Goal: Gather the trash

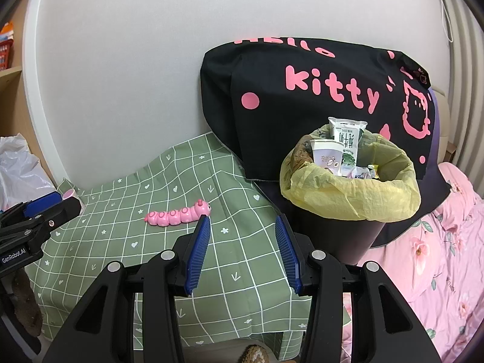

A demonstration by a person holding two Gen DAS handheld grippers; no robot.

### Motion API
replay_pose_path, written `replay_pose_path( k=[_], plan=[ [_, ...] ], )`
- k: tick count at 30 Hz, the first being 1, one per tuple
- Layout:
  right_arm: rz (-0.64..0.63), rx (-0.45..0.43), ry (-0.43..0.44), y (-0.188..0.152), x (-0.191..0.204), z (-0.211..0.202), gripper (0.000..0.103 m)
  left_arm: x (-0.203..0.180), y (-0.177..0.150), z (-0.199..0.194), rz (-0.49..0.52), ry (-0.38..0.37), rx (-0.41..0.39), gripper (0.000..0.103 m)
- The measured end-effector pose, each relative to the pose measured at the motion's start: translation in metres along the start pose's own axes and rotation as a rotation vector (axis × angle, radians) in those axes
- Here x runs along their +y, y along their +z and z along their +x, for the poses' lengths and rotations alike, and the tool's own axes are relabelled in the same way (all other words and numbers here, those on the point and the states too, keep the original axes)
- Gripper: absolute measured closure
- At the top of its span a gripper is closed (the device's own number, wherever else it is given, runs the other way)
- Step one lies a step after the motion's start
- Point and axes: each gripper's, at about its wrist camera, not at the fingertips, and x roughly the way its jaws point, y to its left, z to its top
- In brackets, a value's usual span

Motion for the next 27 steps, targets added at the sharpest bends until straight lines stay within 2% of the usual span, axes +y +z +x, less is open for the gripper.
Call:
replay_pose_path(
  k=[8, 11, 13, 15, 16, 17, 19, 22, 24, 27],
  plan=[
    [0.0, 0.011, -0.007, -0.003, 0.003, 0.004, 0.061, 0.001, -0.001, 0.003, 0.014, 0.024, -0.01, 0.037],
    [0.003, 0.022, -0.004, -0.002, 0.007, 0.013, 0.06, 0.007, -0.003, 0.011, 0.002, 0.029, 0.017, 0.037],
    [-0.008, 0.03, 0.015, 0.002, 0.011, 0.023, 0.053, 0.025, -0.006, 0.022, -0.075, 0.034, 0.069, 0.037],
    [-0.052, 0.061, 0.087, 0.007, 0.025, 0.048, 0.052, 0.061, -0.017, 0.038, -0.204, 0.049, 0.132, 0.035],
    [-0.081, 0.087, 0.115, 0.008, 0.033, 0.061, 0.052, 0.079, -0.022, 0.045, -0.258, 0.075, 0.148, 0.032],
    [-0.142, 0.146, 0.168, 0.007, 0.051, 0.087, 0.052, 0.108, -0.032, 0.052, -0.335, 0.153, 0.165, 0.025],
    [-0.227, 0.225, 0.261, 0.003, 0.078, 0.119, 0.052, 0.144, -0.046, 0.059, -0.427, 0.277, 0.185, 0.024],
    [-0.393, 0.329, 0.428, -0.009, 0.139, 0.173, 0.052, 0.206, -0.065, 0.072, -0.564, 0.494, 0.196, 0.024],
    [-0.503, 0.367, 0.547, -0.016, 0.19, 0.209, 0.052, 0.232, -0.07, 0.084, -0.616, 0.57, 0.204, 0.024],
    [-0.592, 0.396, 0.651, -0.019, 0.237, 0.248, 0.052, 0.257, -0.07, 0.11, -0.645, 0.637, 0.223, 0.024]
  ],
)
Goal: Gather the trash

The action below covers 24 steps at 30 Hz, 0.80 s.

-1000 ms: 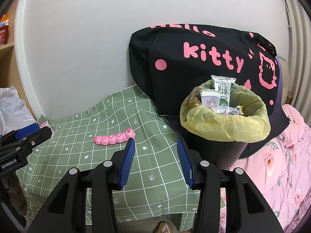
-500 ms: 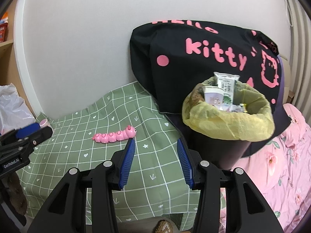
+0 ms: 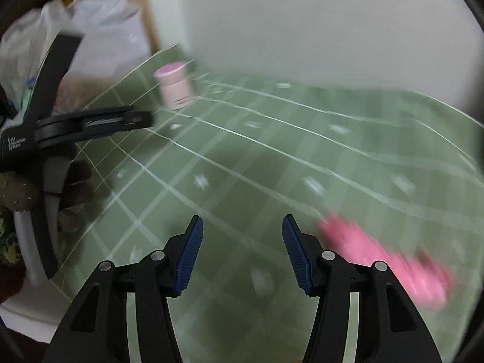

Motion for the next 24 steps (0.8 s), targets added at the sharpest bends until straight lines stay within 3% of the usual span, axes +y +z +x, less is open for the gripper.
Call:
replay_pose_path(
  k=[3, 6, 9, 14, 18, 21, 24],
  plan=[
    [-0.102, 0.022, 0.031, 0.025, 0.004, 0.038, 0.051, -0.003, 0.011, 0.028, -0.042, 0.028, 0.033, 0.023],
    [-0.197, -0.018, 0.014, 0.034, 0.007, 0.05, 0.048, -0.011, 0.009, 0.038, -0.03, 0.091, -0.025, 0.019],
    [-0.155, -0.019, 0.071, 0.036, -0.002, 0.051, 0.046, -0.027, 0.007, 0.042, 0.042, 0.186, -0.002, 0.017],
    [-0.201, -0.022, 0.013, 0.036, 0.01, 0.053, 0.046, -0.024, 0.003, 0.04, 0.026, 0.155, 0.007, 0.014],
    [-0.167, -0.016, 0.057, 0.037, 0.001, 0.053, 0.045, -0.025, 0.001, 0.039, 0.025, 0.157, 0.008, 0.013],
    [-0.193, -0.018, 0.024, 0.035, 0.006, 0.052, 0.045, -0.023, -0.002, 0.037, 0.022, 0.156, 0.009, 0.013],
    [-0.177, -0.015, 0.045, 0.036, 0.002, 0.052, 0.044, -0.022, -0.002, 0.037, 0.022, 0.156, 0.009, 0.013]
  ],
)
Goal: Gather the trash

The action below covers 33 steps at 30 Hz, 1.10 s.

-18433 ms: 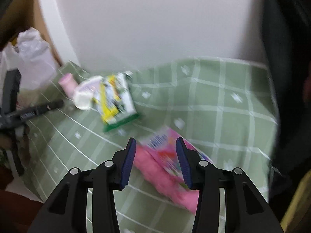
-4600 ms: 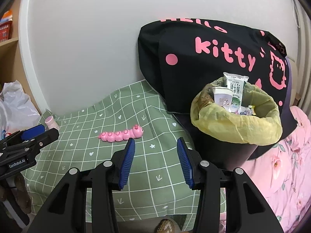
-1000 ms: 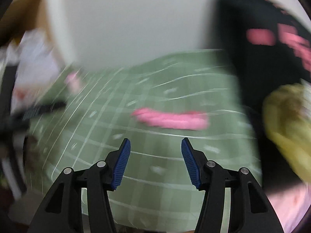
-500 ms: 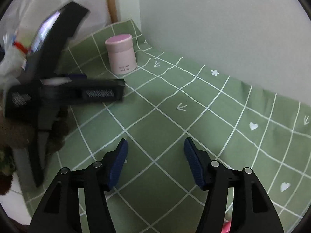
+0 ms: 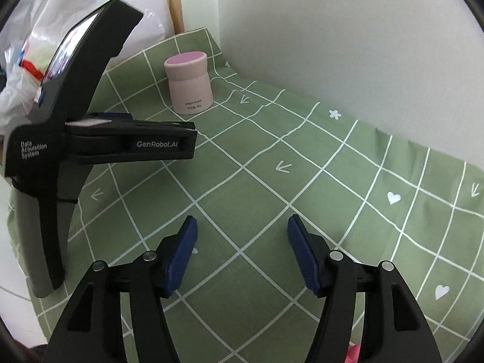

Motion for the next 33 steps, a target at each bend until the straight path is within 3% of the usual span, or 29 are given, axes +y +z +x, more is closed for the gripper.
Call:
replay_pose_path(
  k=[33],
  plan=[
    [-0.007, 0.0, -0.011, 0.0003, 0.0015, 0.0002, 0.044, 0.0, 0.0031, 0.0028, 0.002, -0.002, 0.001, 0.013]
  ],
)
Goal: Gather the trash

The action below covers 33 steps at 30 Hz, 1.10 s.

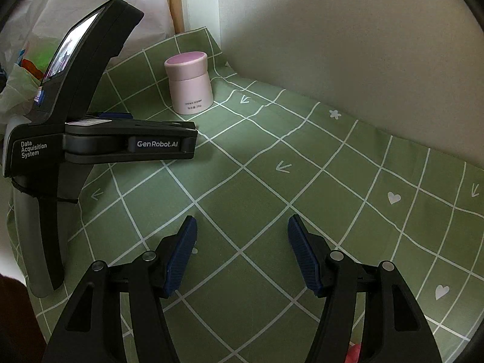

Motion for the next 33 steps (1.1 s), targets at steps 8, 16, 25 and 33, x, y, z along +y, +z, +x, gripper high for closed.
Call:
replay_pose_path(
  k=[8, 16, 25, 33],
  plan=[
    [0.0, 0.0, -0.001, 0.0, -0.001, 0.0, 0.044, 0.0, 0.0, 0.0, 0.0, 0.0, 0.0, 0.013],
    [0.0, 0.0, -0.001, 0.0, -0.001, 0.0, 0.044, 0.0, 0.001, 0.001, -0.006, 0.001, 0.0, 0.013],
    [0.0, 0.0, -0.001, 0.0, -0.001, 0.0, 0.044, -0.007, 0.004, 0.002, -0.051, 0.035, 0.009, 0.008],
    [0.001, 0.0, -0.001, 0.0, -0.001, 0.0, 0.044, -0.003, 0.006, 0.005, -0.054, 0.033, 0.01, 0.008]
  ],
)
